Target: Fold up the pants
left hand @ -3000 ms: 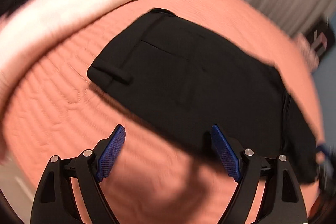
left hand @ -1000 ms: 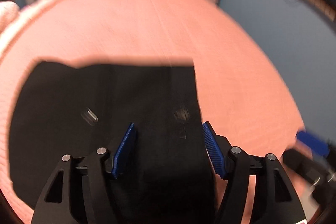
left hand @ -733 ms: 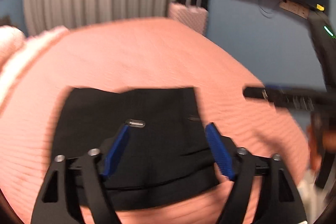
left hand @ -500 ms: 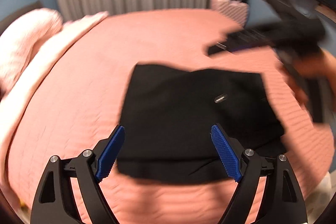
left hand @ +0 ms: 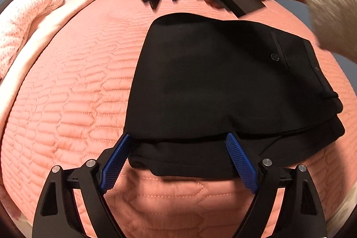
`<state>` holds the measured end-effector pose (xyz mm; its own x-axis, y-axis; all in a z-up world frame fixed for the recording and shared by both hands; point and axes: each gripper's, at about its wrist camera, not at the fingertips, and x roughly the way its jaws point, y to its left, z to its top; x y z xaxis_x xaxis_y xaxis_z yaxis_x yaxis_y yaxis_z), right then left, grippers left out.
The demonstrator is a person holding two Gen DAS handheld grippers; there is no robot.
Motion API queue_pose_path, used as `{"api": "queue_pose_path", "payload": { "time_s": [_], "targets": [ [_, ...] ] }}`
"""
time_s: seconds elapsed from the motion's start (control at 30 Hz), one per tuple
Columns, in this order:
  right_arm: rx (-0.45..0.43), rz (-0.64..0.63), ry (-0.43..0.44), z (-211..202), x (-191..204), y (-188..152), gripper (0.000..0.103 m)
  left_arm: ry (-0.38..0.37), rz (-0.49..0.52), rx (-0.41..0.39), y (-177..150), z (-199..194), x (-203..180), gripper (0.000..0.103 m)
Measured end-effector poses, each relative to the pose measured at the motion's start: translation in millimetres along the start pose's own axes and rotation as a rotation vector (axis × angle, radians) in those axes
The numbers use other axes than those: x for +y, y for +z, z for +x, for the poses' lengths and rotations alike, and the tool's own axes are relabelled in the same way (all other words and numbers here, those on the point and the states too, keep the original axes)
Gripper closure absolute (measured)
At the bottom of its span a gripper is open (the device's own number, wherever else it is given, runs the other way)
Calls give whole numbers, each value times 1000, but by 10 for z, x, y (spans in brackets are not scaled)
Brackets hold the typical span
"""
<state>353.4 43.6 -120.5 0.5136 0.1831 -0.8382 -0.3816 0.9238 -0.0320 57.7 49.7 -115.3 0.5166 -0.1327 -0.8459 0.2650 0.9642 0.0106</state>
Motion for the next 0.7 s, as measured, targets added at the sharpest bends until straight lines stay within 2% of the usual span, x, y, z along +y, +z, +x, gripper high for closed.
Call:
{"api": "queue_pose_path", "payload": {
  "time_s": [0.03, 0.1, 0.2, 0.23, 0.3, 0.4, 0.43, 0.47, 0.5, 0.53, 0.57, 0.6, 0.67, 0.7],
  "targets": [
    [-39, 48, 45, -228, -84, -58, 51, -7, 1, 0, 20, -23, 18, 18],
    [-78, 98, 90, -774, -222, -491, 50, 3, -19, -42, 54, -150, 144, 18],
    [-31, 109, 30, -1210, -272, -1395, 50, 13, -49, -107, 267, -262, 348, 18],
    [-18, 179, 45, -1335, -342, -1761, 49, 13, -47, -117, 417, -236, 401, 18],
    [5, 255, 88, -1412, -386, -2193, 48, 28, -22, -133, 757, -152, 424, 18],
    [16, 181, 78, -1398, -281, -2524, 50, 93, 52, -154, 1315, 137, 282, 18],
    [24, 166, 53, -1357, -325, -2602, 50, 105, 62, -135, 1435, 240, 239, 18],
    [48, 169, -5, -1251, -462, -2661, 51, 80, 77, -82, 1616, 471, 167, 18],
    [45, 205, 0, -1198, -644, -2739, 52, 62, 76, -32, 1718, 669, 132, 18],
    [24, 248, 38, -1213, -772, -2785, 54, 80, 75, 39, 1802, 959, 107, 16],
    [20, 278, 39, -1250, -843, -2810, 67, 104, 66, 102, 1842, 1247, 104, 9],
    [30, 297, 24, -1295, -875, -2813, 69, 99, 19, 108, 1898, 1363, 172, 5],
    [44, 293, -26, -1381, -840, -2801, 68, 173, -50, 97, 2047, 1415, 307, 5],
    [48, 290, -53, -1415, -800, -2774, 67, 247, -49, 91, 2108, 1450, 340, 5]
  ]
}}
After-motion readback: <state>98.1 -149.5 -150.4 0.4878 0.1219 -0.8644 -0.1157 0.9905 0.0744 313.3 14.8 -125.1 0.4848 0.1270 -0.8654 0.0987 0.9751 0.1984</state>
